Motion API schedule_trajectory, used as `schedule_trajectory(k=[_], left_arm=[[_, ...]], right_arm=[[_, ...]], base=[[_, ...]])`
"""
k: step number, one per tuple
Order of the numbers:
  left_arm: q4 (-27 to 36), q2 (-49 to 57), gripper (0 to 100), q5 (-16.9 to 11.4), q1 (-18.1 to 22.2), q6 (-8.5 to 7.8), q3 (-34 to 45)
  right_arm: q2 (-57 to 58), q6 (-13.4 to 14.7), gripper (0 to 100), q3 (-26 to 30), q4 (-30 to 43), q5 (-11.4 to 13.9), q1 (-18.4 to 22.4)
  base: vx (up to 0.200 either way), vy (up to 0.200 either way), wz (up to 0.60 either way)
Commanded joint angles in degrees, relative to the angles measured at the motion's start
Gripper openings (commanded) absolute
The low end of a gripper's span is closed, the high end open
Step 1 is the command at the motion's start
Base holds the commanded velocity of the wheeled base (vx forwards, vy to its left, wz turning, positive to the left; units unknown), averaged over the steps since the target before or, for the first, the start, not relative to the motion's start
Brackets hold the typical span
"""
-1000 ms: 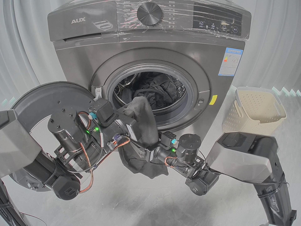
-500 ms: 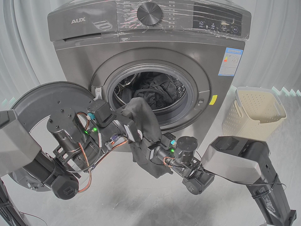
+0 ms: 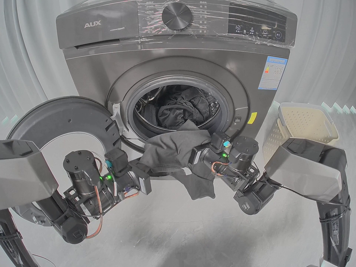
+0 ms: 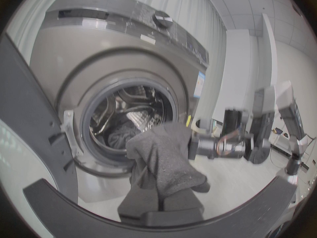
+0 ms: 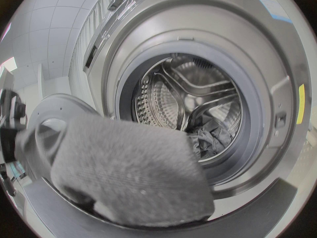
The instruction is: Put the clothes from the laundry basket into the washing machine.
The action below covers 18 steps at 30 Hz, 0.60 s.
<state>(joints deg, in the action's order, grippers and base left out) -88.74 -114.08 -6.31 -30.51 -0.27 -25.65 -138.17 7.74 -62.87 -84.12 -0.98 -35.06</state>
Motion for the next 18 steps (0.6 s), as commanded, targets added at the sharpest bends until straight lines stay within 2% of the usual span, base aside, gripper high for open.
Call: schedule_trajectory(k=[1, 5, 11, 12, 16, 18], left_arm=[[-0.03, -5.1, 0, -0.72, -0.25, -0.87, 2.89], [-0.12, -6.68, 0, -0.72, -0.25, -1.93, 3.59], [-0.12, -6.68, 0, -0.72, -0.69, -2.28, 5.35], [-0.12, -6.68, 100, -0.8, -0.78, -2.46, 5.7], [-0.12, -6.07, 100, -0.98, -1.48, -2.46, 8.16], [-0.12, -5.45, 100, -3.35, -2.53, -2.9, 12.29]], right_arm=[[4.75, -0.09, 0, 0.2, 0.44, -1.13, 0.08], [5.37, -0.09, 0, 0.2, 0.44, -1.22, 0.34], [5.45, -0.09, 0, 0.2, 0.44, -1.22, 0.43], [5.45, -0.09, 0, 0.2, 0.44, -1.22, 0.43], [5.37, -0.09, 0, 0.2, 0.53, -1.22, 1.66], [5.45, -0.09, 0, 0.2, 0.53, -1.22, 3.33]], base=[[0.0, 0.0, 0.0], [0.0, 0.0, 0.0], [0.0, 0.0, 0.0], [0.0, 0.0, 0.0], [0.0, 0.0, 0.0], [0.0, 0.0, 0.0]])
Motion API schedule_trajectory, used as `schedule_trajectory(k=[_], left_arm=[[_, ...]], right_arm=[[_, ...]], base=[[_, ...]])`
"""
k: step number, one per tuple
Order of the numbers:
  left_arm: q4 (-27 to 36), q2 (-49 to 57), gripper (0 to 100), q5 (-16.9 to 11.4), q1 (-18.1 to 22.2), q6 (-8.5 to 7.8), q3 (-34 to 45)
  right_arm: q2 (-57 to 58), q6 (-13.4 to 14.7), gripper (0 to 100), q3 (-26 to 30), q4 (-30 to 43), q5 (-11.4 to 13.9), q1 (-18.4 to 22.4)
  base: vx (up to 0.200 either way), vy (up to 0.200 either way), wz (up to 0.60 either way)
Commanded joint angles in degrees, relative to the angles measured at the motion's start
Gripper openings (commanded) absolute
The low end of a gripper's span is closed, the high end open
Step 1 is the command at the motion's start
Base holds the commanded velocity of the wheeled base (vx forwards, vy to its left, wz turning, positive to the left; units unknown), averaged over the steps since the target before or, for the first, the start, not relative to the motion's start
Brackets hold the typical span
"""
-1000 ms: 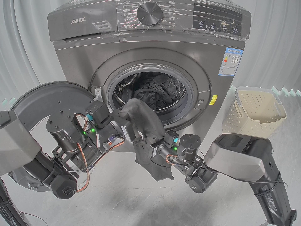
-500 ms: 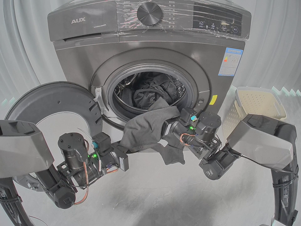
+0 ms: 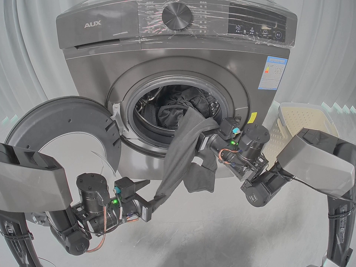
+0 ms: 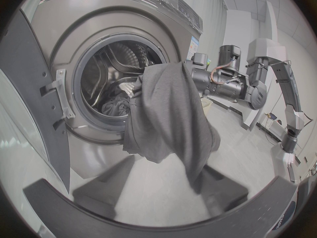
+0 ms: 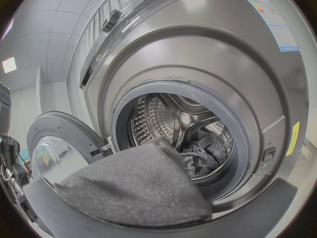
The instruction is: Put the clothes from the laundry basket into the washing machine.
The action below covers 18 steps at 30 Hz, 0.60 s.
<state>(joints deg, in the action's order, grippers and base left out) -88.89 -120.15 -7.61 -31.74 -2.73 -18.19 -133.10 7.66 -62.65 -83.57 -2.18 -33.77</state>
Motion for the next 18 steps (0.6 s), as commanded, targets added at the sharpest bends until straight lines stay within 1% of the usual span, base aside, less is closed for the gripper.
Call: schedule_trajectory(k=[1, 2, 4, 5, 12, 14, 18], left_arm=[[0.04, 0.71, 100, -2.32, -1.39, -0.43, 5.09], [0.04, 1.23, 100, -4.43, -1.74, -1.22, 7.03], [0.04, 1.32, 100, -5.49, -1.65, -2.1, 7.38], [0.04, 1.32, 100, -5.4, -1.65, -2.19, 6.94], [0.04, 1.5, 100, -5.05, -0.95, -1.31, 1.75], [0.04, 1.32, 100, -4.61, -0.69, -1.14, -1.41], [0.04, 1.32, 100, -4.08, -0.69, -0.08, -5.63]], right_arm=[[0.38, -0.01, 0, -0.02, -0.02, -0.02, 2.04], [0.38, -0.01, 0, -0.02, -0.11, -0.02, 3.01], [0.47, -0.01, 0, 0.07, -0.28, -0.02, 3.27], [0.47, 0.08, 0, 0.25, -0.54, 0.07, 3.27], [2.49, 0.08, 0, 3.32, -1.07, 0.16, 1.25], [3.19, 0.08, 0, 4.82, -1.34, 0.6, 0.37], [4.86, 0.08, 0, 8.68, -2.13, 1.04, -1.83]], base=[[0.0, 0.0, 0.0], [0.0, 0.0, 0.0], [0.0, 0.0, 0.0], [0.0, 0.0, 0.0], [0.0, 0.0, 0.0], [0.0, 0.0, 0.0], [0.0, 0.0, 0.0]])
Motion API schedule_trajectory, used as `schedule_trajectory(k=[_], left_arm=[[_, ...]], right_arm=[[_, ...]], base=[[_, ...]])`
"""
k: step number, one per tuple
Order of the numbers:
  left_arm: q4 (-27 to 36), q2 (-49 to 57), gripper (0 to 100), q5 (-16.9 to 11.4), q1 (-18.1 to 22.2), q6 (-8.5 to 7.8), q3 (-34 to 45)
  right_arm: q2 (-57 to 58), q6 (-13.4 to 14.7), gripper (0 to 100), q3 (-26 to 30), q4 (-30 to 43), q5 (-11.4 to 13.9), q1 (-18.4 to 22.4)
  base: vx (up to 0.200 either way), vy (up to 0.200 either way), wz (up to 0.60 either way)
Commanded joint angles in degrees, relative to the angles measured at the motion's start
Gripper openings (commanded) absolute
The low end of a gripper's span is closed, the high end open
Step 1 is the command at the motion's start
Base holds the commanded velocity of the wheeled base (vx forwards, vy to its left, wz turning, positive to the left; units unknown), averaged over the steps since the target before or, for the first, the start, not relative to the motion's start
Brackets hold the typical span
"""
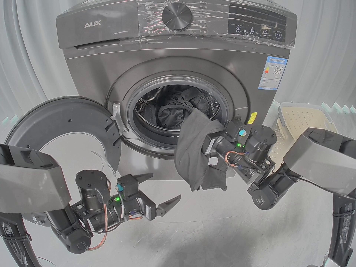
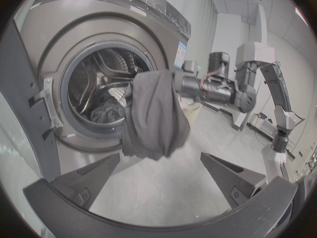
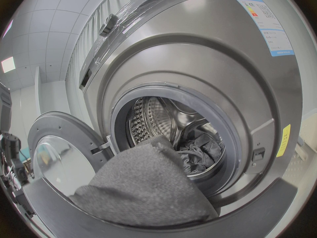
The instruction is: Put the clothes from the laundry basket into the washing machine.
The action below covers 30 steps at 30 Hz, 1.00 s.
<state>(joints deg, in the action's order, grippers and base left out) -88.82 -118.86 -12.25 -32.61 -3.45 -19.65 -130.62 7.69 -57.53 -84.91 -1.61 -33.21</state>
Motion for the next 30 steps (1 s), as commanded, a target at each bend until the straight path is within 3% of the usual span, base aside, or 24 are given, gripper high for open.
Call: schedule_trajectory(k=[1, 5, 22, 30], left_arm=[[-0.04, -0.06, 100, 1.09, 0.27, 0.73, -5.05], [0.05, -1.55, 100, 3.46, 0.44, 1.43, -8.47], [-0.04, -10.34, 100, 3.64, 3.78, 1.34, -15.15], [-0.04, -12.89, 100, 3.64, 5.63, 1.43, -19.11]], right_arm=[[2.65, 0.04, 0, 4.27, -1.14, 0.55, -2.92], [4.41, 0.13, 0, 7.17, -1.58, 0.82, -5.73], [6.87, 1.01, 0, 9.89, -2.02, 0.82, -13.81], [6.96, 1.71, 0, 12.62, -3.07, 0.82, -14.61]], base=[[0.0, 0.0, 0.0], [0.0, 0.0, 0.0], [0.0, 0.0, 0.0], [0.0, 0.0, 0.0]])
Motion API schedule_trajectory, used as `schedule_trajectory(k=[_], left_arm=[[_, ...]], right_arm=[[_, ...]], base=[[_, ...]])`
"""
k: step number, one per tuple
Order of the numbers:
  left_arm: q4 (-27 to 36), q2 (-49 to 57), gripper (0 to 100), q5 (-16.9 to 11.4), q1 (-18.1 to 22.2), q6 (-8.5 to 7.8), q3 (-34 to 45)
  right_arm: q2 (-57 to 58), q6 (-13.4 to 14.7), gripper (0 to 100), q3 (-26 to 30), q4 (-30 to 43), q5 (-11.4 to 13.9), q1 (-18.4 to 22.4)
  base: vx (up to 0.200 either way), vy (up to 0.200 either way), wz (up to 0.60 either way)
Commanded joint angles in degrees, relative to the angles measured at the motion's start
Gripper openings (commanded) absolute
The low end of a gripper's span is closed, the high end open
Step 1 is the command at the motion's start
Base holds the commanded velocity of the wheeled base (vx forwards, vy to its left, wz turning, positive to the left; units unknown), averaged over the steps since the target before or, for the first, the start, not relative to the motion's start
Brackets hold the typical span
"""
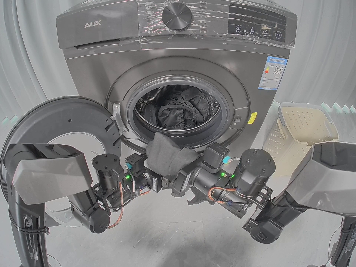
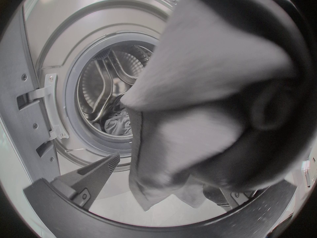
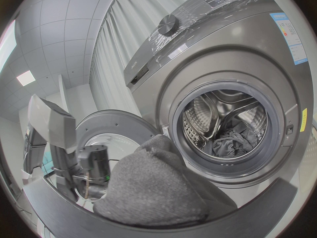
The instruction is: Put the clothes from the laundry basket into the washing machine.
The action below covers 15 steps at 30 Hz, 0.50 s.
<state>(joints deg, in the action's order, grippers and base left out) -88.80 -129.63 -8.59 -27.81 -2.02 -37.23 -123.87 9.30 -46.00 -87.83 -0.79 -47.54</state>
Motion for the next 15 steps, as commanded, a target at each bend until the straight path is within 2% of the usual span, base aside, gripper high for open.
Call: schedule_trajectory(k=[1, 9, 10, 15], left_arm=[[0.03, -2.11, 100, -0.02, 0.91, 0.0, -1.88], [0.03, -2.11, 100, -0.19, 0.74, -0.35, -2.94], [0.03, -2.11, 0, -0.19, 0.65, -0.35, -2.85], [-0.06, -1.85, 0, -0.9, -0.05, -0.44, -2.94]], right_arm=[[0.12, 0.1, 0, 1.08, -0.15, 0.0, -0.27], [0.03, 0.19, 0, 2.31, -0.23, 0.0, -0.36], [0.03, 0.19, 0, 2.23, -0.23, 0.0, -0.36], [-0.32, 0.1, 0, 2.14, -0.15, 0.0, -0.09]], base=[[0.0, 0.0, 0.0], [0.0, 0.0, 0.0], [0.0, 0.0, 0.0], [0.0, 0.0, 0.0]])
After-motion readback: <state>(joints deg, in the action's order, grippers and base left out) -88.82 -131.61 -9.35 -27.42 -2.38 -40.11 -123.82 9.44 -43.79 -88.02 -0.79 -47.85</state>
